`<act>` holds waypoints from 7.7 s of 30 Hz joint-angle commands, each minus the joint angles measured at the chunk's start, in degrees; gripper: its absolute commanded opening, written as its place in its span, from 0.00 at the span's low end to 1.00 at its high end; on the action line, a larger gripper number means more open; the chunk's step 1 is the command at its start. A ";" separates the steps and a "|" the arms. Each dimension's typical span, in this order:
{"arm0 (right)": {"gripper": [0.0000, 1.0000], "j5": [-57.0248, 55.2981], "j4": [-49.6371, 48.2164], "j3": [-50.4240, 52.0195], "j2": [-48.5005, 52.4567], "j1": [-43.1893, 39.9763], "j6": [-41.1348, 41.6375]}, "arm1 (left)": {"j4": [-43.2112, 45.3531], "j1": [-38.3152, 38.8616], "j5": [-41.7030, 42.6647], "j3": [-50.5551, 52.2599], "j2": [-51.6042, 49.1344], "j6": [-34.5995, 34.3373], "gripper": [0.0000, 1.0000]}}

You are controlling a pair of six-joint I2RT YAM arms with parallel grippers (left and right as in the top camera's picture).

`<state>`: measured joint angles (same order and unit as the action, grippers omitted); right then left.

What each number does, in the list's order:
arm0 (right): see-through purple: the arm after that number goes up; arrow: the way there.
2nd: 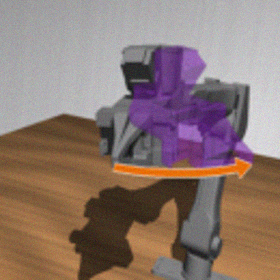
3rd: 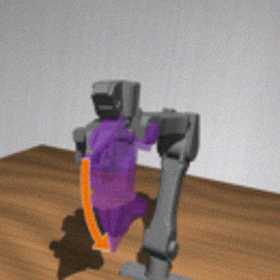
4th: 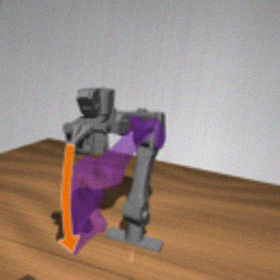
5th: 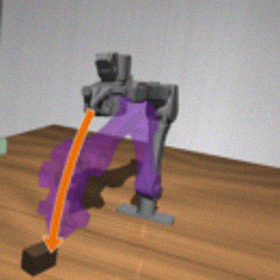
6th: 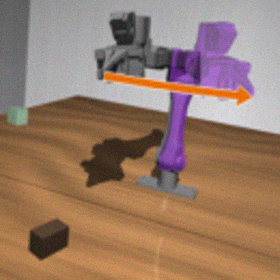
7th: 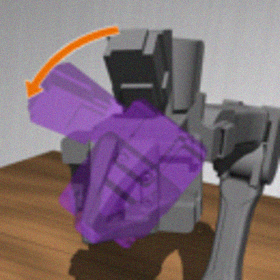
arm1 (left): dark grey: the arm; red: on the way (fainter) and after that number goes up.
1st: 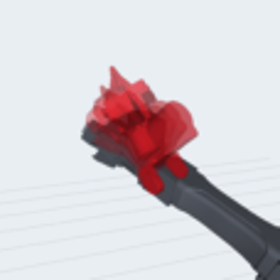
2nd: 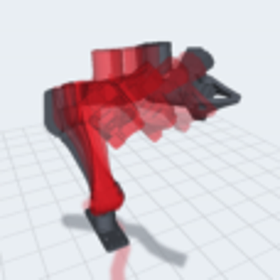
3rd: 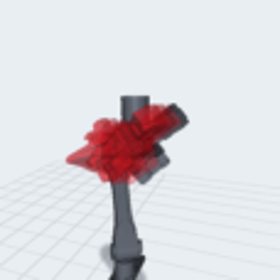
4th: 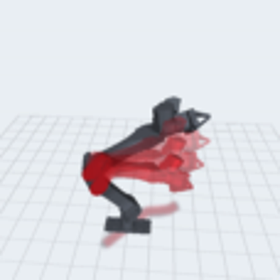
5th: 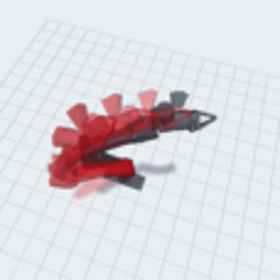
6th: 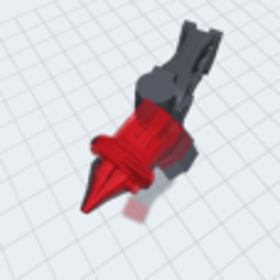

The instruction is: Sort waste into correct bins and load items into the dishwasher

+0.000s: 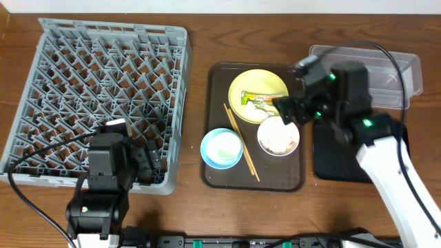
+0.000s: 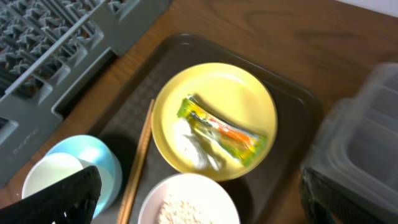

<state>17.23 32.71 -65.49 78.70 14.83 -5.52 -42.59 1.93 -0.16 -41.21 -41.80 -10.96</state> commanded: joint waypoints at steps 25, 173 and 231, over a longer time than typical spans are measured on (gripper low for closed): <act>0.67 -11.23 6.64 -15.80 35.93 10.19 0.79 | 0.20 0.13 -0.26 -1.33 0.00 -0.76 0.95; 0.84 -21.86 1.33 -18.60 27.21 -22.10 41.42 | -0.26 0.13 -0.26 -1.33 -0.02 -0.76 0.95; 0.27 -21.73 -8.52 16.63 12.39 21.94 25.24 | -0.87 0.13 -0.28 -1.33 -0.04 -0.74 0.95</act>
<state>-3.09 24.97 -49.87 91.02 35.97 18.55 -43.33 1.93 -0.16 -41.23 -41.89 -10.96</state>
